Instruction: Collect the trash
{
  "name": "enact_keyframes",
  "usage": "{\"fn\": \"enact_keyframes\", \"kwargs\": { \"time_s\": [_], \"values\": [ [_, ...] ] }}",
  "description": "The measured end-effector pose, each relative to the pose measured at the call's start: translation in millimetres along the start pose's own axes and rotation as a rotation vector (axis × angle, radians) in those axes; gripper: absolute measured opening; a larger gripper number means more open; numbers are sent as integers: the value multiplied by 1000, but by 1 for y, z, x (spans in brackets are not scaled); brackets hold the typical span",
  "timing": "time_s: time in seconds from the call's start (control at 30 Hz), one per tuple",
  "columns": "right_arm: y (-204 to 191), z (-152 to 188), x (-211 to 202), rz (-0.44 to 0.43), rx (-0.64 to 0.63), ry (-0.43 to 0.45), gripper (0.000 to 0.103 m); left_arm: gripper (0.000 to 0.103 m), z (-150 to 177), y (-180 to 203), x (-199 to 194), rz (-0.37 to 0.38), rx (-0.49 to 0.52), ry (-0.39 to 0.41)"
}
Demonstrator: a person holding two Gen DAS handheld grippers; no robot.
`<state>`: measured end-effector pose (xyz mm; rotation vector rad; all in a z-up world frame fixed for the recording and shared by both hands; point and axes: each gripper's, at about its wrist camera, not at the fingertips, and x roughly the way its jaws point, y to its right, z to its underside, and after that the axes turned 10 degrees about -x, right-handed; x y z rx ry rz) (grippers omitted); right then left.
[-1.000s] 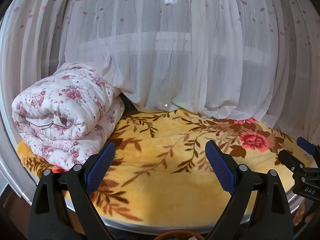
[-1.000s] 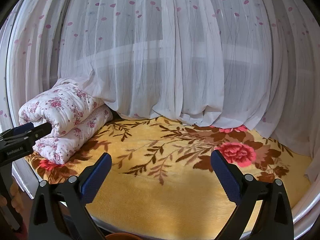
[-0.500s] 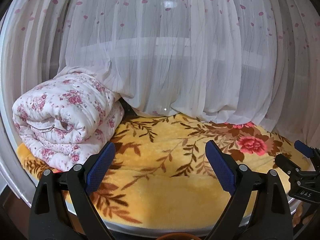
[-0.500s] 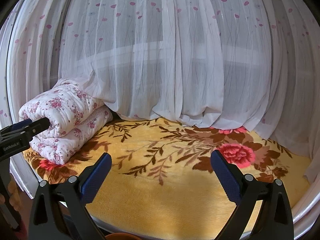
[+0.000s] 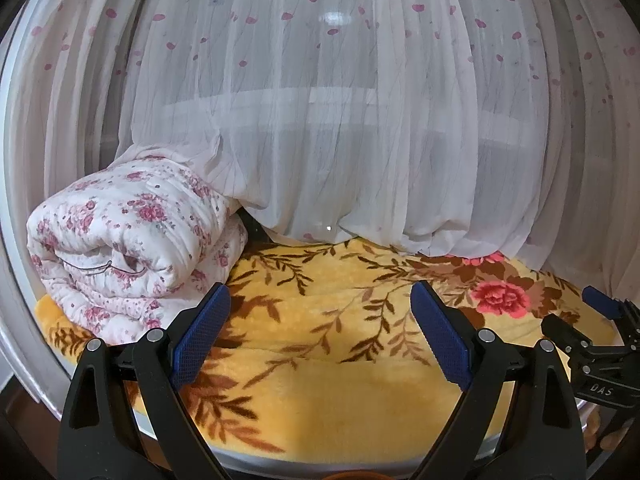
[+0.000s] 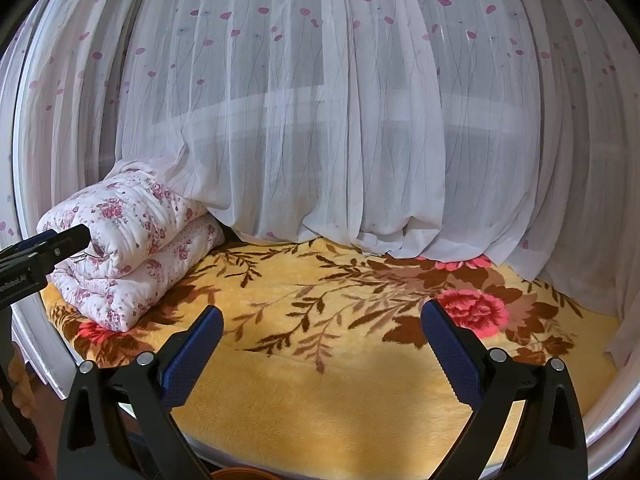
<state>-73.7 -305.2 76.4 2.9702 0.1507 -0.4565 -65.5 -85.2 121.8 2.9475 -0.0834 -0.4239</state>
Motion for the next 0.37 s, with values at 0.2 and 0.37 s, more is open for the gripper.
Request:
{"fn": "enact_keyframes", "kwargs": {
  "time_s": [0.2,0.37],
  "values": [
    [1,-1,-1,0,1,4,97,89,-1,0,-4,-8,-8,14],
    [2,-3,-1,0,1,4,97,89,-2,-1,-4,-7,-7,12]
  ]
}}
